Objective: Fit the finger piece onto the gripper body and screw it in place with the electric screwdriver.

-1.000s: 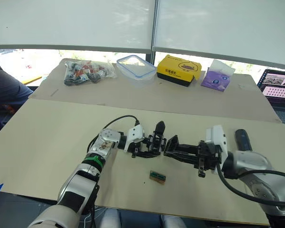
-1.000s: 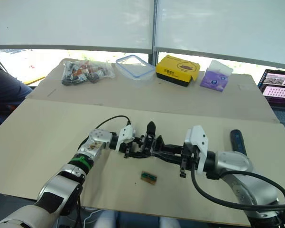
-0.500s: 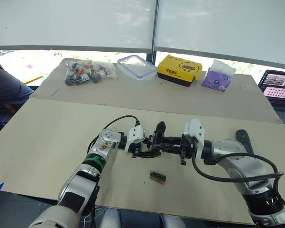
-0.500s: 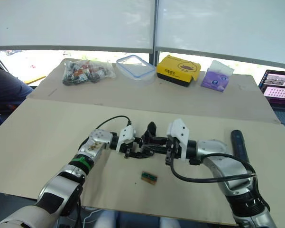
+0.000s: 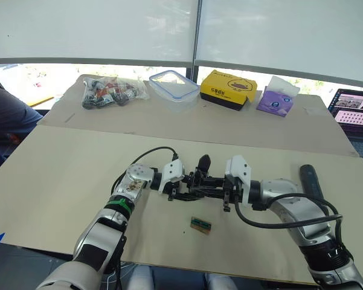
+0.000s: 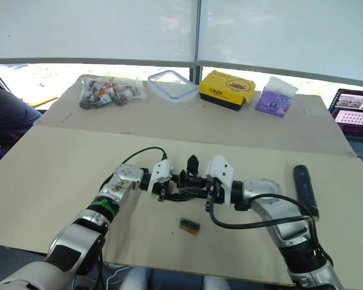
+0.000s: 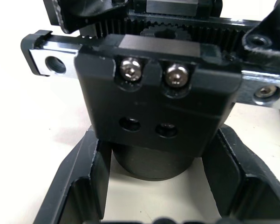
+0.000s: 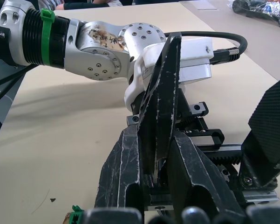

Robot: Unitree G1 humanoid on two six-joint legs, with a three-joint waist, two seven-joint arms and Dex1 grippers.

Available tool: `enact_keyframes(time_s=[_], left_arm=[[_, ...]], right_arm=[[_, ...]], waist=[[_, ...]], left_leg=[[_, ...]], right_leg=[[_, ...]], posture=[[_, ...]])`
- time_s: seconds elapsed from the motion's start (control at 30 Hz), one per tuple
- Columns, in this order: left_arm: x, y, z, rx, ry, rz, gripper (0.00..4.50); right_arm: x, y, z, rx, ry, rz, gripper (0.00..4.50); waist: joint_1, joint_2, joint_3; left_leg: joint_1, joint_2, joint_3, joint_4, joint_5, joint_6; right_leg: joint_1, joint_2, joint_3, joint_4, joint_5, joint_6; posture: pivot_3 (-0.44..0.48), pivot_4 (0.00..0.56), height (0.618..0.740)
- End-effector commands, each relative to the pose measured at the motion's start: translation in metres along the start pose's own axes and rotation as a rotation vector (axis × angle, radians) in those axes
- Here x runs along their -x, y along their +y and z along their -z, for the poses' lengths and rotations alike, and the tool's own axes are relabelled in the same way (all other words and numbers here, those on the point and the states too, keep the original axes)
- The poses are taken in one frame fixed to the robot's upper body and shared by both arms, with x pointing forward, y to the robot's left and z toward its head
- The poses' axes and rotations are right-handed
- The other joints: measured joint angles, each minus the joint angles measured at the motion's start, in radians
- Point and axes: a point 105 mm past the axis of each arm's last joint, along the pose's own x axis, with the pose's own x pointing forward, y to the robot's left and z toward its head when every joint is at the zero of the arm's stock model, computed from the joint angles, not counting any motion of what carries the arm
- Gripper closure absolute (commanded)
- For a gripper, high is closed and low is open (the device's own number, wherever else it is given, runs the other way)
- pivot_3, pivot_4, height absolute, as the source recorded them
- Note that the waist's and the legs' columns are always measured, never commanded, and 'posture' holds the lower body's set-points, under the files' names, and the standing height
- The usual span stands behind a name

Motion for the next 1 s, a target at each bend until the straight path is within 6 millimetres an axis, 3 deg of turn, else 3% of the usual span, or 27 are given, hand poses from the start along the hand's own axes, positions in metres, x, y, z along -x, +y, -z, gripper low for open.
enact_keyframes(time_s=[0.03, 1.0], left_arm=[[-0.001, -0.005, 0.006, -0.009, 0.038, 0.028, 2.23], [0.001, -0.008, 0.010, -0.001, 0.047, 0.036, 2.23]], right_arm=[[0.004, -0.004, 0.000, 0.023, 0.018, 0.002, 4.16], [0.006, -0.003, 0.011, 0.009, 0.115, -0.024, 4.17]], waist=[[0.000, 0.000, 0.000], [-0.002, 0.001, -0.001]], left_leg=[[0.000, 0.000, 0.000, 0.000, 0.000, 0.000], [0.002, 0.000, -0.001, 0.000, 0.000, 0.000]], right_leg=[[0.000, 0.000, 0.000, 0.000, 0.000, 0.000], [0.001, 0.000, 0.000, 0.000, 0.000, 0.000]], posture=[[0.000, 0.150, 0.740], [0.000, 0.150, 0.740]])
